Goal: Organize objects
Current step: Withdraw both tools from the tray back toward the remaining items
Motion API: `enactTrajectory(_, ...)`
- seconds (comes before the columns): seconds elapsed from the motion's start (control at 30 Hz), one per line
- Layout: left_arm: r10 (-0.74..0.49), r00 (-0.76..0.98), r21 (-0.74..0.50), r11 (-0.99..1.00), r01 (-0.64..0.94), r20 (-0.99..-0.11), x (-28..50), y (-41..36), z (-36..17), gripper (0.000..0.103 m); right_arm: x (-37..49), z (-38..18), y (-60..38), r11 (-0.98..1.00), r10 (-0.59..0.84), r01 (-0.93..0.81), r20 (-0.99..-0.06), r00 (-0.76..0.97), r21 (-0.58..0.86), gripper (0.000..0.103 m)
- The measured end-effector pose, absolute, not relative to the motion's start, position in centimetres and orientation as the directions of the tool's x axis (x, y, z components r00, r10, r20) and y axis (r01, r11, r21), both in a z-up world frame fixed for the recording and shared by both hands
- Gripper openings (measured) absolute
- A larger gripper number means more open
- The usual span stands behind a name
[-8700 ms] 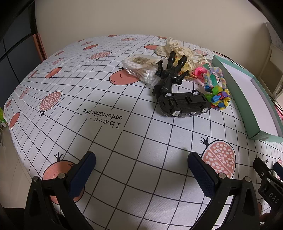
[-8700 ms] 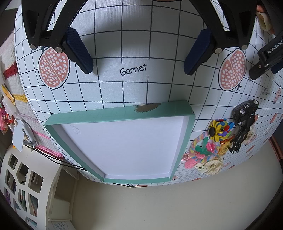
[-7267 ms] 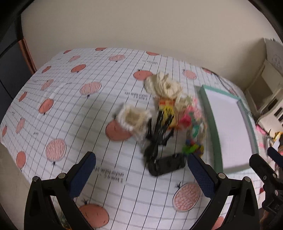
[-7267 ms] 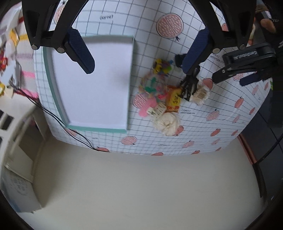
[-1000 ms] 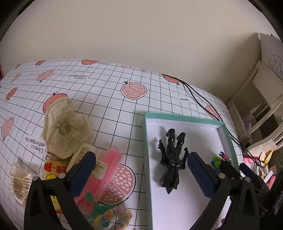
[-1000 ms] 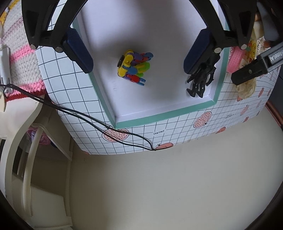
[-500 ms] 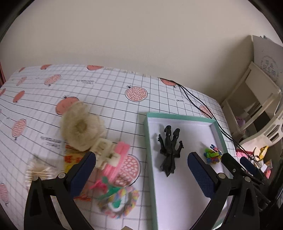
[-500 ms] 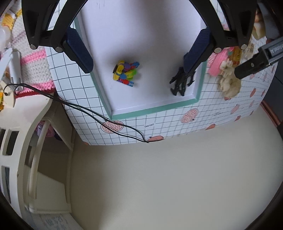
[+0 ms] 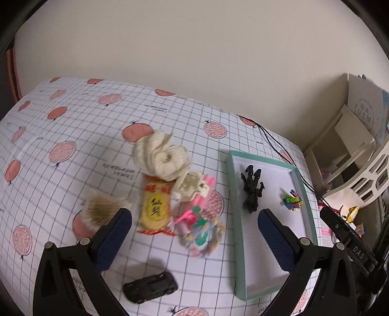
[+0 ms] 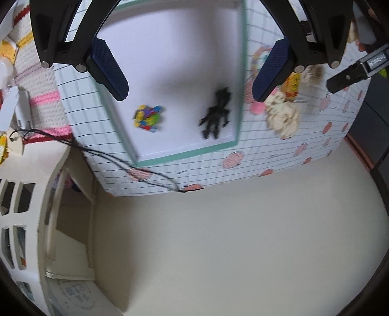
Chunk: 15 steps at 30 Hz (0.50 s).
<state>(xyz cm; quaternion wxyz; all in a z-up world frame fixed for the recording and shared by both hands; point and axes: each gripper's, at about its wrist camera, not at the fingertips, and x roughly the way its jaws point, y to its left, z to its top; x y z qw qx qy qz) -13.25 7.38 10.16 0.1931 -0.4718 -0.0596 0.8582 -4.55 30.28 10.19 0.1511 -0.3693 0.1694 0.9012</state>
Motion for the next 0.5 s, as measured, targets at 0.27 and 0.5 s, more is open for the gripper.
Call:
enactTrajectory(0.27,0.361,-0.439,-0.295,-0.931,-0.214,-0.823,-13.4,2.8,9.4,0.103,-7.0,9.7,24.4,-0.939,0.069,-0.296,-0.746,-0.662,0.176,0.103)
enactTrajectory(0.5,0.338,-0.416,-0.312,-0.941,-0.13,-0.844,-14.1,-1.4,8.7,0.103,-9.6,8.0,18.6,-0.961,0.013,-0.226,-0.789,-0.614,0.16,0.103)
